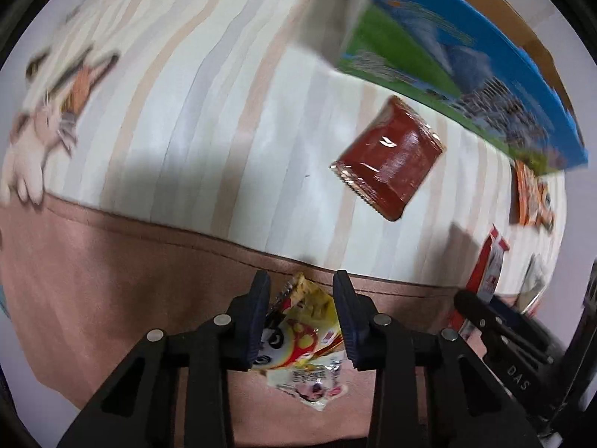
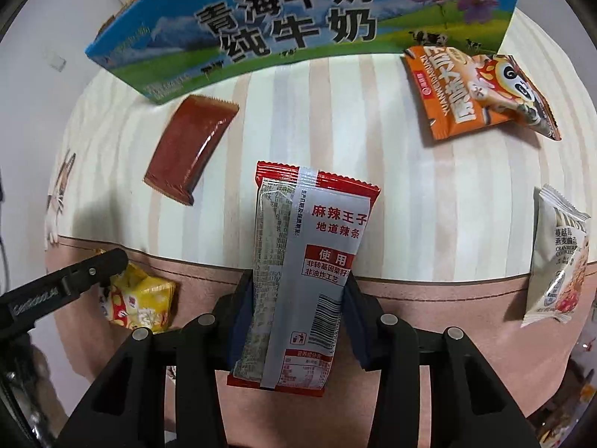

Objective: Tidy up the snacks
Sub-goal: 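Lift panda bag with left tool while right tool lifts spicy strip pack toward box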

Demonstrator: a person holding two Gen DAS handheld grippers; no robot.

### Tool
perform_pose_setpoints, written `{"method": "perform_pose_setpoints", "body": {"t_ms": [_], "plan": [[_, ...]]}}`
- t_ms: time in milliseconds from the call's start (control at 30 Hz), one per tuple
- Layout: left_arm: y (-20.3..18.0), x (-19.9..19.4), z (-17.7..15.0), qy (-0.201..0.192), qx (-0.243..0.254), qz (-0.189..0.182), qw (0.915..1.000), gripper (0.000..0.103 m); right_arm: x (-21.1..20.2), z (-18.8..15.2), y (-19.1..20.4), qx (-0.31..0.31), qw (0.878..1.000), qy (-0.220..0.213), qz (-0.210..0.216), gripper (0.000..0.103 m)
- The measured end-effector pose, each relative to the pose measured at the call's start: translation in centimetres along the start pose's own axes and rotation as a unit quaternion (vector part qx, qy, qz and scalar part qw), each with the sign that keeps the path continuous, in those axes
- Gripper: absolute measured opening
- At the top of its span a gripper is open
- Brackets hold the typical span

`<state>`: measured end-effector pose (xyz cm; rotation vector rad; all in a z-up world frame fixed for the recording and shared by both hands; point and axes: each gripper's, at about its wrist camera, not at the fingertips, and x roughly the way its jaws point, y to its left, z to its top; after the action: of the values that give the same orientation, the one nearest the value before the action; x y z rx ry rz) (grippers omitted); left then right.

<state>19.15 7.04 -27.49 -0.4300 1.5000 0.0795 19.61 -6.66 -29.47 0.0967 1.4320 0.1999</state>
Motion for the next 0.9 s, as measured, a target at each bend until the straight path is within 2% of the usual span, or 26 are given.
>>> {"method": "perform_pose_setpoints", "body": {"t_ms": [67,133,167,200,267,367,433,500,567,600,700,800,900], "plan": [[3.3,-0.4,0.8,0.022,-0.052,-0.033,0.9979,0.034,-0.3,0.2,-0.3,0.009,1.000,0.002,0.010,0.047],[4.7,-1.4,0.8,0.012,-0.074,-0.066,0.9950,0.036,-0.9,0.5,-1.8,0.015,1.000,0.001,0.019,0.047],[4.9,-1.9,0.7,0.010,-0.069,-0.063,0.9955,0.044,-0.7,1.1,-2.1,0.019,1.000,0.002,0.022,0.047],[5.1,-2.1,0.5,0.010,-0.064,-0.053,0.9965,0.050,-1.2,1.7,-4.3,0.025,0.999,0.004,0.027,0.047],[5.9,-2.4,0.2,0.012,-0.066,-0.044,0.9968,0.052,-1.8,1.5,-6.3,0.035,0.999,0.012,0.038,0.047],[7.9,-1.8,-1.0,0.027,-0.109,-0.068,0.9913,0.061,-1.6,0.8,-6.6,0.035,0.998,0.018,0.043,0.047],[9.2,-0.7,-1.8,0.045,-0.151,-0.095,0.9829,0.062,-1.1,0.7,-6.1,0.032,0.998,0.020,0.045,0.047],[9.8,0.8,-1.9,0.065,-0.193,-0.135,0.9697,0.062,-0.7,0.6,-5.6,0.030,0.998,0.024,0.046,0.047],[9.6,2.3,-2.1,0.076,-0.222,-0.157,0.9593,0.062,0.5,0.8,-4.6,0.029,0.998,0.026,0.044,0.047],[9.3,2.9,-2.3,0.076,-0.228,-0.163,0.9570,0.062,0.7,0.8,-4.4,0.028,0.998,0.028,0.042,0.047],[8.7,3.6,-1.9,0.060,-0.228,-0.146,0.9607,0.061,1.3,0.7,-4.2,0.026,0.999,0.030,0.036,0.047],[6.9,3.0,-1.5,0.027,-0.178,-0.090,0.9795,0.055,2.0,0.8,-3.3,0.019,0.999,0.030,0.029,0.047],[5.2,2.3,-1.4,0.007,-0.125,-0.049,0.9909,0.050,2.1,0.9,-2.9,0.015,0.999,0.024,0.024,0.047]]}}
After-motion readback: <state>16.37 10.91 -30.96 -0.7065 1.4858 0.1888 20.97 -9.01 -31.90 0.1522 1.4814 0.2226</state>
